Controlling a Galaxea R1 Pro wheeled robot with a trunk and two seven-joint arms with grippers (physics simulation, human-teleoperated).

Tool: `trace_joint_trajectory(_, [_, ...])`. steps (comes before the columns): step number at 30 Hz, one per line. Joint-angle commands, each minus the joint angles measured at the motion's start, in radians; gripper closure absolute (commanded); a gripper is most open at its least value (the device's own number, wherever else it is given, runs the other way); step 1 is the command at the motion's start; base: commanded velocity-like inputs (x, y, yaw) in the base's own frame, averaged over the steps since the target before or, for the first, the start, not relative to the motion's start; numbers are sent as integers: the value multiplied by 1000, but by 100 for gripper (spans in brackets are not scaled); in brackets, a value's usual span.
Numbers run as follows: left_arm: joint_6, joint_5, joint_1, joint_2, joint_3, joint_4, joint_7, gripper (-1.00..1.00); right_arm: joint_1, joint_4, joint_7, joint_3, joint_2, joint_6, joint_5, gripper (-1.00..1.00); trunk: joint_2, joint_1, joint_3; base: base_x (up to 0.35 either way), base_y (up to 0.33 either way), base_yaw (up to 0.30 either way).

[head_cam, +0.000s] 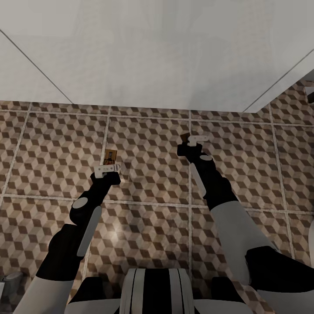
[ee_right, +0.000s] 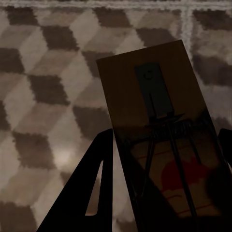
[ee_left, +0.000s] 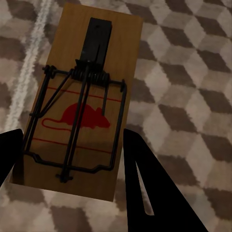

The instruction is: Take the four mousetraps from the cabinet in the bathroom and place them on the bathroom floor. Make sure all four end up on the same floor surface, and ensure that at least two of them are either under or directly next to the same bathroom sink.

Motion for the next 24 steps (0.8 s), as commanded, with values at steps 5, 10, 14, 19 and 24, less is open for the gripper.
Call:
trace_joint_trajectory(5, [4,7,0,0,-2,-1,10,100,0,-2,-7,3,1,5,-5,100,0,0,-1,0,0,0])
trace_joint_trajectory(10, [4,6,0,0,-1,-1,10,100,0,-1,-26,3,1,5,-5,100,0,0,-1,0,0,0])
trace_joint_trajectory(14, [4,5,0,0,0,-1,11,100,0,-1,-35,3,1,5,-7,100,0,0,-1,0,0,0])
trace_joint_trajectory(19, [4,6,0,0,0,-1,11,100,0,-1,-38,3,1,5,-8,100,0,0,-1,0,0,0])
trace_joint_trajectory(24, [4,6,0,0,0,-1,11,100,0,-1,-38,2,2,5,-8,100,0,0,-1,0,0,0])
